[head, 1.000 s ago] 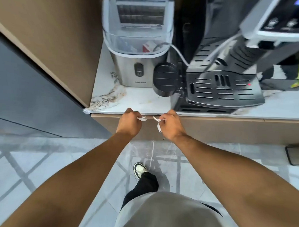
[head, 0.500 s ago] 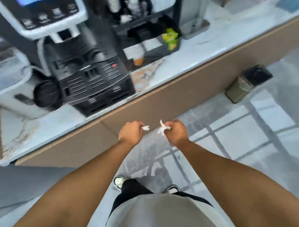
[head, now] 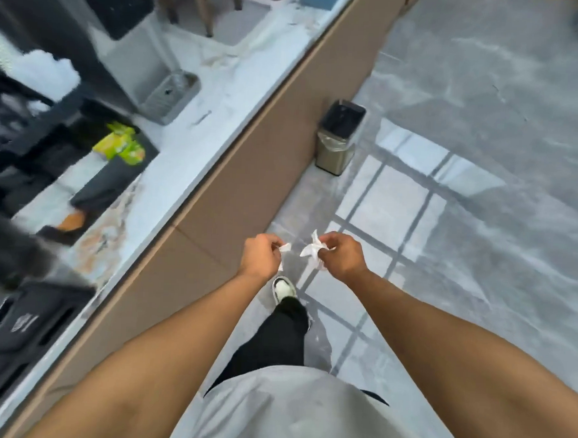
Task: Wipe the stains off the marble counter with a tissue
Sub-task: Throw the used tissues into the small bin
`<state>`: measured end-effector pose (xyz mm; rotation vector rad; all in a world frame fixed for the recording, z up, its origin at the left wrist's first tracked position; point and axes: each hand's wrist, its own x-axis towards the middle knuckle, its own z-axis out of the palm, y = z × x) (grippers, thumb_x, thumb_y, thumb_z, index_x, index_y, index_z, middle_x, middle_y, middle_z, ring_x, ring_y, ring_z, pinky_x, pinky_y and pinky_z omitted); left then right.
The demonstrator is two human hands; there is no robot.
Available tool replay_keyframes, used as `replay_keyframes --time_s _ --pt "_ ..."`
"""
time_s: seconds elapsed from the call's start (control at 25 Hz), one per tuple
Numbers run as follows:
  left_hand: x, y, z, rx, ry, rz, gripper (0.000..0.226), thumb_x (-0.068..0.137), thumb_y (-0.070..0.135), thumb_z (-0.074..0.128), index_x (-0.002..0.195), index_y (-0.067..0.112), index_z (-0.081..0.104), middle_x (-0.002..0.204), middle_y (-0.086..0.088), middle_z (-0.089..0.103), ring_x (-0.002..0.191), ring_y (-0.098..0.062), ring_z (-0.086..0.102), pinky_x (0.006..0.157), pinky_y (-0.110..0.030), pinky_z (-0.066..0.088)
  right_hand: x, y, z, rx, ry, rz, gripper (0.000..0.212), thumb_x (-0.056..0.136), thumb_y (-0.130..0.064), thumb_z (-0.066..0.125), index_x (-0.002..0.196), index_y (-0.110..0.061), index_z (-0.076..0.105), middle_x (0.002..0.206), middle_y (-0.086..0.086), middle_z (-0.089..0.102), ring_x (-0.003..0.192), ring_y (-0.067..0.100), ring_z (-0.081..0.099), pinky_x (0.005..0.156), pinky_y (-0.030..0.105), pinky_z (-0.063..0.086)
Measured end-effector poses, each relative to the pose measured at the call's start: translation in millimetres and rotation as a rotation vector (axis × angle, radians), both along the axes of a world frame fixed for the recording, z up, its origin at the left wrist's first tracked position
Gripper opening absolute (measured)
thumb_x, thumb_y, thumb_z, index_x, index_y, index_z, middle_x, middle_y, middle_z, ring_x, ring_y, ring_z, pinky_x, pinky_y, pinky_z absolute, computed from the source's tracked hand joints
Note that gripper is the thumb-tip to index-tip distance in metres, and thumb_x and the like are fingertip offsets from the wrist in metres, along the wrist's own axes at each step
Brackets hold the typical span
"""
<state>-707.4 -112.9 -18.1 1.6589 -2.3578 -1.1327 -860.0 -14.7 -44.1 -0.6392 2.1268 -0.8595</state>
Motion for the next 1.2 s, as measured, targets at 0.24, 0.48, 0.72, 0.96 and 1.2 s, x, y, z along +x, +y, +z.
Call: replay_keyframes --time_s 0.24,0.48,0.72,0.96,1.2 --pt "-150.6 -98.9 -26.1 0.006 0.064 -0.230 0.025 0.089 0.004 0.059 0.103 0.015 0.077 0.107 -0.010 0.068 0.098 -0.028 0.065 0.087 -0.028 0.050 -135.2 -55.5 5.8 0.134 0.035 -0.100 0.015 0.080 -0.017 0.063 0.092 -0.019 0.071 0.089 0.003 0.074 0.086 0.019 0.069 0.078 0.029 0.055" --pt "-248.7 -195.7 -21.5 0.010 0.062 -0.255 0.029 0.087 0.003 0.057 0.101 0.013 0.080 0.106 -0.013 0.069 0.101 -0.027 0.064 0.094 -0.029 0.048 -242.2 -137.7 23.4 0.077 0.017 -0.155 0.022 0.084 -0.009 0.054 0.089 -0.029 0.062 0.079 0.008 0.075 0.066 0.021 0.067 0.062 0.031 0.052" --pt "-346.3 -264.3 -33.1 0.005 -0.066 -0.227 0.023 0.089 0.008 0.056 0.098 0.004 0.077 0.114 -0.013 0.064 0.107 -0.028 0.062 0.093 -0.026 0.044 -336.9 -212.8 2.4 0.089 -0.047 -0.134 0.029 0.083 -0.011 0.057 0.068 -0.031 0.070 0.071 0.001 0.074 0.060 0.017 0.070 0.070 0.038 0.063" --pt "-450.8 -320.8 -23.3 -0.041 -0.094 -0.126 0.022 0.094 0.013 0.059 0.109 0.005 0.072 0.118 -0.009 0.058 0.109 -0.023 0.058 0.089 -0.019 0.035 -460.9 -295.5 -12.7 0.083 -0.144 -0.072 0.025 0.086 -0.009 0.058 0.070 -0.027 0.065 0.068 0.005 0.072 0.064 0.023 0.073 0.074 0.041 0.062" --pt "-516.1 -370.3 -21.2 -0.093 -0.094 0.014 0.023 0.087 0.003 0.060 0.107 0.011 0.069 0.106 -0.002 0.052 0.101 -0.019 0.052 0.088 -0.021 0.035 -546.3 -359.1 -19.3 0.182 -0.163 0.003 0.009 0.084 -0.011 0.061 0.084 -0.018 0.065 0.070 0.006 0.070 0.052 0.018 0.066 0.062 0.035 0.060"
